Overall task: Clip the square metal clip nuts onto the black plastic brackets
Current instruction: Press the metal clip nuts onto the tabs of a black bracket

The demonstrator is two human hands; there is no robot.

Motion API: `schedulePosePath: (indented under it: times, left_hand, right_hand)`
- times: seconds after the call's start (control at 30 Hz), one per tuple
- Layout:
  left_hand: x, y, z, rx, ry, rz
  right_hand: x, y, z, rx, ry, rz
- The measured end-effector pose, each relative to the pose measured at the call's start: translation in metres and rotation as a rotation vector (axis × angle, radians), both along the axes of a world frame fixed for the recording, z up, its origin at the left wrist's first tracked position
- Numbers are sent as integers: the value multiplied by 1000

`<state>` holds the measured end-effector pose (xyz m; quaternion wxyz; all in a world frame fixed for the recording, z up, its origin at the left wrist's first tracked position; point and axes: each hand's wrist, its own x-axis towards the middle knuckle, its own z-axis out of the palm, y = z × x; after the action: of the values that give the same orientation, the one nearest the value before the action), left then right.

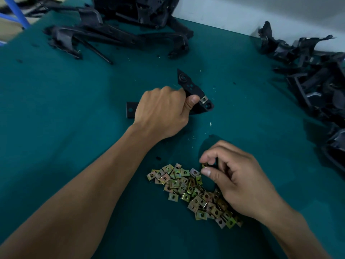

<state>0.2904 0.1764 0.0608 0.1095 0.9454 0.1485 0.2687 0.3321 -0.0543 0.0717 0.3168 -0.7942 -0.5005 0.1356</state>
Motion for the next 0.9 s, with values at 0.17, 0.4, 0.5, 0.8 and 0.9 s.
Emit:
schedulePosePath:
  times: [0.17,0.4,0.5,0.8,0.9]
  left_hand:
    - [0,0,1,0,4,0]
    - [1,-1,0,18,4,-2]
    - [-1,-1,1,11,10,-29]
    - [-2,-3,2,57,4,-67]
    - [-1,-4,3,117,4,-75]
  right_hand:
    - [-4,6,-7,102,-190,-156]
    - [34,31,-5,568,597,-480]
    - [55,55,-5,717,721,-531]
    - [80,95,-6,788,917,-374]
    - [82,94,-5,769,988,-357]
